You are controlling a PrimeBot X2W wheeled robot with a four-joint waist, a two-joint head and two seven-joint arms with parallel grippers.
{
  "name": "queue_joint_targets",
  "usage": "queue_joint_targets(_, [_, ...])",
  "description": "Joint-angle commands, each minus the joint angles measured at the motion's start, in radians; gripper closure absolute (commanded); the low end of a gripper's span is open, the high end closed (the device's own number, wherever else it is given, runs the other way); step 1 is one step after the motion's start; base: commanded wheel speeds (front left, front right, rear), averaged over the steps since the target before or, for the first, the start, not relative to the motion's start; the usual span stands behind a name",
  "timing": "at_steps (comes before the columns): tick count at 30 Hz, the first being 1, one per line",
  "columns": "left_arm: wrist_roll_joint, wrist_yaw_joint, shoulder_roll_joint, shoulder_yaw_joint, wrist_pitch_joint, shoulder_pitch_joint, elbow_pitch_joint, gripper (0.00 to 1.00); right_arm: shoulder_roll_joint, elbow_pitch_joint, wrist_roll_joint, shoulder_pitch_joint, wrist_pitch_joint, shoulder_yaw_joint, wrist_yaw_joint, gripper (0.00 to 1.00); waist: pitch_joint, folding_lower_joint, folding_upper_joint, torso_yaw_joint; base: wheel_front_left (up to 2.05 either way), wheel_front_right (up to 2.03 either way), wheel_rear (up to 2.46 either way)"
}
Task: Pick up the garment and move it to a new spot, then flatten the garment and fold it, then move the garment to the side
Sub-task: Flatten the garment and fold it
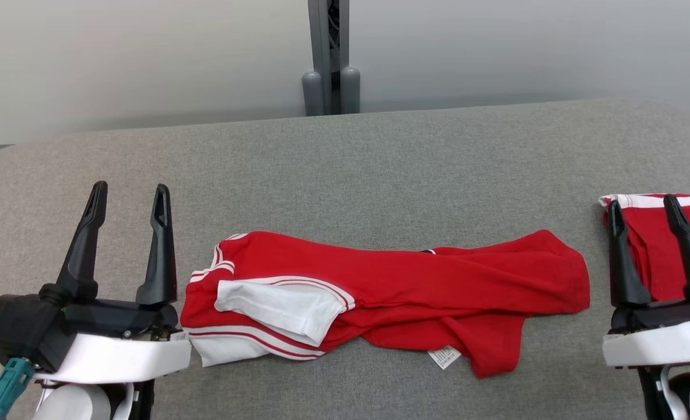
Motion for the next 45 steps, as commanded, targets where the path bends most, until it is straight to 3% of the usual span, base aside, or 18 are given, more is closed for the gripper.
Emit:
queue_joint_targets(1, [0.007,-0.005,0.004,0.004,-0.006,0.015,0.008,0.00,0.005,-0.016,-0.007,0.022,0.013,0.009,0.000,0.00,-0.008,0.0000,-0.0001,-0.001,0.00,0.00,0.00])
queue_joint_targets(18, [-0.034,-0.086,0.031,0.008,-0.009,0.129,0.220,0.00,0.031,-0.024,0.014,0.171,0.088,0.011,0.000,0.00,-0.084,0.0000,-0.0001,-0.010,0.00,0.00,0.00])
queue_joint_targets(36, [-0.036,-0.072,0.033,-0.009,0.019,0.101,0.203,0.00,0.032,-0.020,0.023,0.150,0.088,0.015,0.000,0.00,-0.085,0.0000,-0.0001,-0.013,0.00,0.00,0.00])
queue_joint_targets(40, [-0.058,-0.118,0.029,-0.052,0.093,0.044,0.185,0.00,0.032,-0.023,0.014,0.147,0.097,0.016,0.000,0.00,-0.076,0.0000,-0.0001,-0.002,0.00,0.00,0.00])
queue_joint_targets(45, [-0.142,-0.180,0.022,-0.130,0.305,-0.007,0.249,0.00,0.032,-0.011,0.019,0.135,0.094,0.034,0.000,0.00,-0.062,0.0000,-0.0001,-0.008,0.00,0.00,0.00])
